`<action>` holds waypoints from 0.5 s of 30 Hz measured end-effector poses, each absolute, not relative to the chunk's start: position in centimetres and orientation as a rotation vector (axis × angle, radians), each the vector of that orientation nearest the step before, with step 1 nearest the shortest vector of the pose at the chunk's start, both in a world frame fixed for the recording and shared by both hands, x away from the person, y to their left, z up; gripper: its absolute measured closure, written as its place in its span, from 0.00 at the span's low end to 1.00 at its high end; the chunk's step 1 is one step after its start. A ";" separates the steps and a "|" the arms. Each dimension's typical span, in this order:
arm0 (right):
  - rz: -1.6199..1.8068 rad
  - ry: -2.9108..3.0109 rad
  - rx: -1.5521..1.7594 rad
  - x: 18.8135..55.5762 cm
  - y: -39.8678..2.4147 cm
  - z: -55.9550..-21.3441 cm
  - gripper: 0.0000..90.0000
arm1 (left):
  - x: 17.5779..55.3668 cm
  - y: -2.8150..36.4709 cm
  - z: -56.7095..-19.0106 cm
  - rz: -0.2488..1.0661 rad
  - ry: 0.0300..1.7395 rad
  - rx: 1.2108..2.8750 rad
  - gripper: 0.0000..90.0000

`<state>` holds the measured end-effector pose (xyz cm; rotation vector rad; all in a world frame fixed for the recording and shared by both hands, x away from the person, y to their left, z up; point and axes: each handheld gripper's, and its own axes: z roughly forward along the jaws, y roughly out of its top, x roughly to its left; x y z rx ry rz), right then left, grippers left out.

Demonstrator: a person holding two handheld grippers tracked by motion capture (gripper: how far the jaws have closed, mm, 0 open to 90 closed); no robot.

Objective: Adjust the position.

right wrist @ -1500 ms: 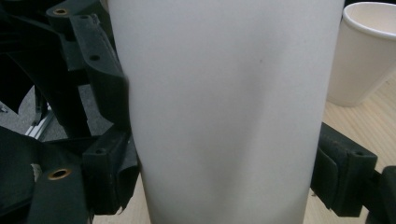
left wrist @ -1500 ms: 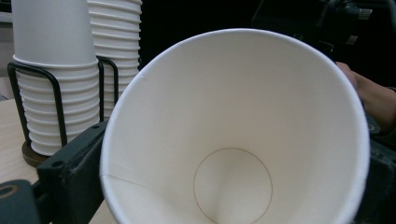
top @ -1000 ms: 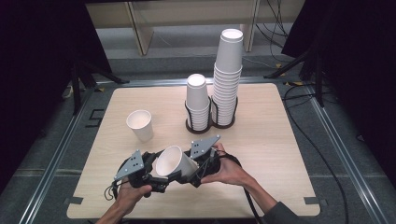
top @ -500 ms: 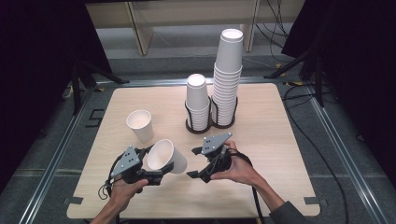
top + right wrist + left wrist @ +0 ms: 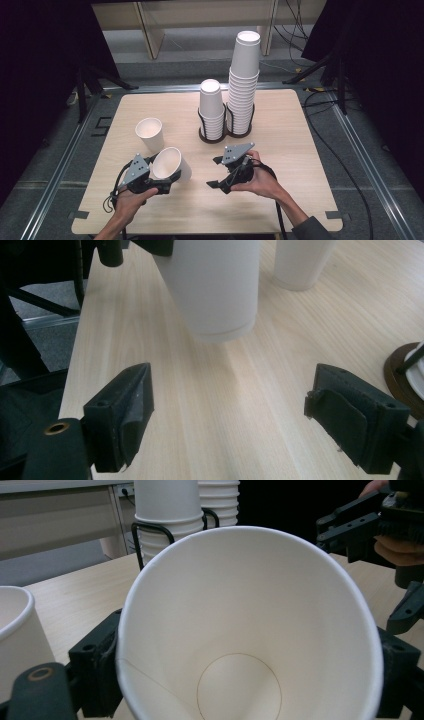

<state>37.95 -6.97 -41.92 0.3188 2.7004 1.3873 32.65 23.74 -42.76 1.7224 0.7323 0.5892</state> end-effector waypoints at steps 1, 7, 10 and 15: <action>1.384 2.699 0.320 37.9 -7.1 -42.0 0.21 | 32.7 23.8 -42.8 0.591 0.737 1.725 0.14; 1.355 2.697 0.360 37.8 -7.8 -42.3 0.21 | 33.1 24.1 -42.9 0.600 0.771 1.744 0.14; 1.343 2.693 0.356 37.7 -8.1 -42.4 0.21 | 33.2 24.4 -42.9 0.604 0.794 1.759 0.14; 1.316 2.683 0.375 37.7 -8.7 -42.7 0.21 | 33.6 24.6 -43.1 0.603 0.827 1.765 0.14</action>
